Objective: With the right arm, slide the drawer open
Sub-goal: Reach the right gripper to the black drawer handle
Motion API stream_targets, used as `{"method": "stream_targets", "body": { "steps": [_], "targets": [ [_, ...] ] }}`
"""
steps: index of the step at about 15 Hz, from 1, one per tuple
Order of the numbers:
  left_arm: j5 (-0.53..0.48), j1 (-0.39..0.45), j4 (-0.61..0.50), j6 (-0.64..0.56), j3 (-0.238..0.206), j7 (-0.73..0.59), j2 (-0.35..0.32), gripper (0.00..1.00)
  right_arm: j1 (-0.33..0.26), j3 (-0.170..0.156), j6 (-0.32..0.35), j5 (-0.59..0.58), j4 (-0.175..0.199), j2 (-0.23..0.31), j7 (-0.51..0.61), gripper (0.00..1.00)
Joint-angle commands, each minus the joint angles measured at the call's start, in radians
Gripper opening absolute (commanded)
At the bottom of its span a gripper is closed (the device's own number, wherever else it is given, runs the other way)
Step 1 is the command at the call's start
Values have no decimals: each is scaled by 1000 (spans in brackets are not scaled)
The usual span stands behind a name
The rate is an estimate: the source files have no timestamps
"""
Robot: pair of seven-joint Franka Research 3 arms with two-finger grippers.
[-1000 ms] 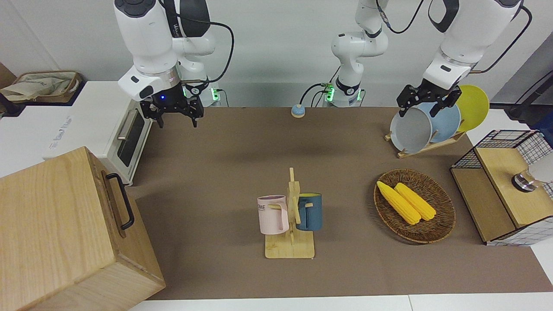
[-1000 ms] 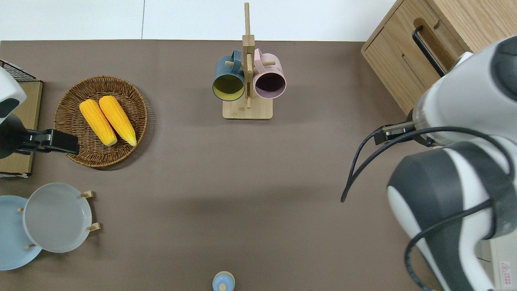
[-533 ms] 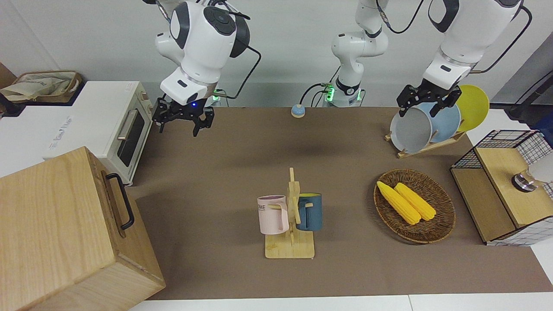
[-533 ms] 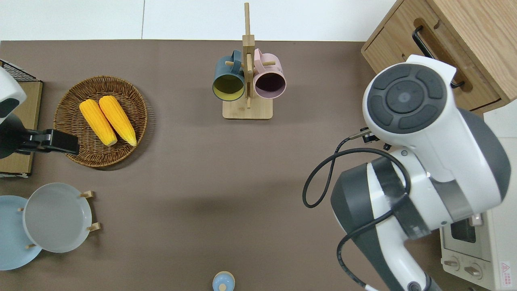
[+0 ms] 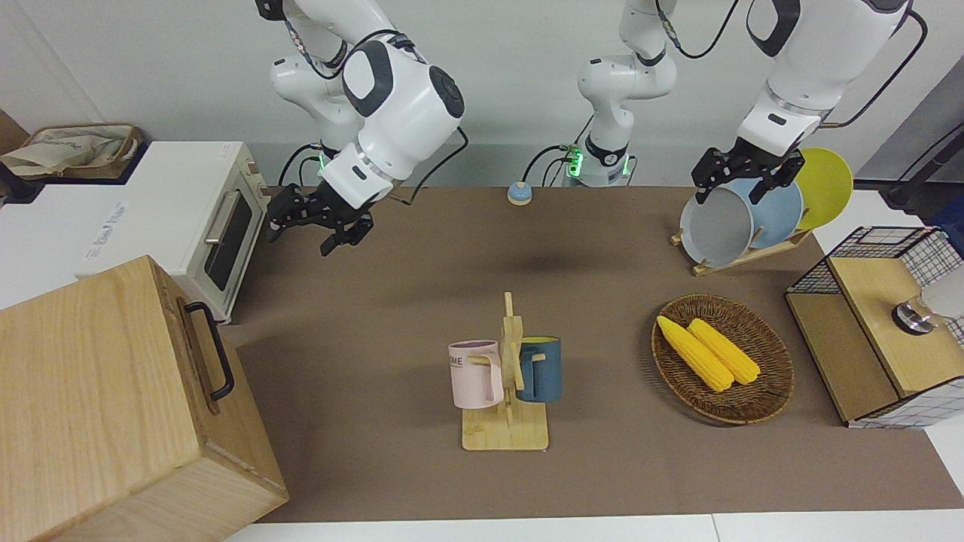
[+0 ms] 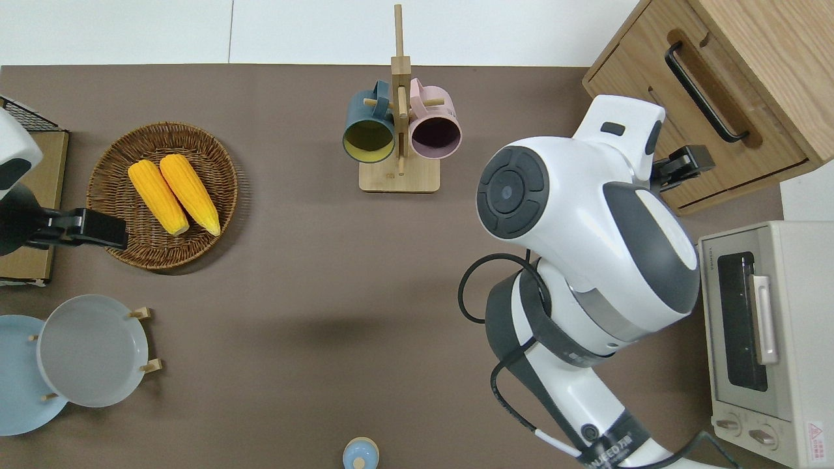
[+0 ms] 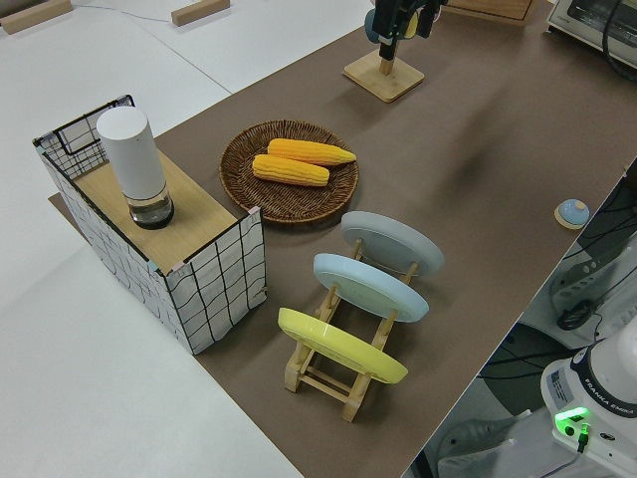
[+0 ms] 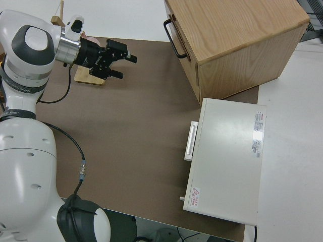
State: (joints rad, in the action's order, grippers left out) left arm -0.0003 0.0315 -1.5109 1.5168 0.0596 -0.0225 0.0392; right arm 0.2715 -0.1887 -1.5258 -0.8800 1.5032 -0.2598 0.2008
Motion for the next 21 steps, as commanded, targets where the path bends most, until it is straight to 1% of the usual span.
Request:
{"method": "stream_targets", "body": {
  "steps": [1, 3, 4, 7, 9, 11, 16, 17, 19, 20, 21],
  "targets": [
    [17, 4, 26, -20, 6, -10, 11, 993, 8, 2, 15, -141, 26, -25, 63, 981],
    [17, 4, 24, -20, 6, -10, 11, 993, 8, 3, 3, -213, 57, -27, 78, 981],
    [17, 4, 26, -20, 6, -10, 11, 993, 8, 3, 1, -247, 66, -33, 81, 981],
    [17, 4, 26, -20, 6, -10, 11, 993, 6, 3, -1, -350, 69, -71, 98, 981],
    [17, 4, 24, -20, 6, -10, 11, 993, 5, 3, -17, -417, 75, -97, 109, 979],
    [17, 4, 26, -20, 6, -10, 11, 993, 5, 11, -34, -496, 91, -121, 132, 979],
    [17, 4, 24, -20, 6, -10, 11, 993, -23, 14, -39, -641, 92, -191, 179, 979],
    [17, 4, 26, -20, 6, -10, 11, 993, -38, 14, -39, -674, 92, -206, 184, 979],
    [17, 4, 26, -20, 6, -10, 11, 993, -54, 15, -59, -726, 89, -234, 202, 977],
    [17, 4, 24, -20, 6, -10, 11, 993, -70, 14, -72, -747, 89, -239, 210, 977],
    [17, 4, 26, -20, 6, -10, 11, 993, -75, 14, -89, -755, 85, -242, 212, 977]
  ]
}}
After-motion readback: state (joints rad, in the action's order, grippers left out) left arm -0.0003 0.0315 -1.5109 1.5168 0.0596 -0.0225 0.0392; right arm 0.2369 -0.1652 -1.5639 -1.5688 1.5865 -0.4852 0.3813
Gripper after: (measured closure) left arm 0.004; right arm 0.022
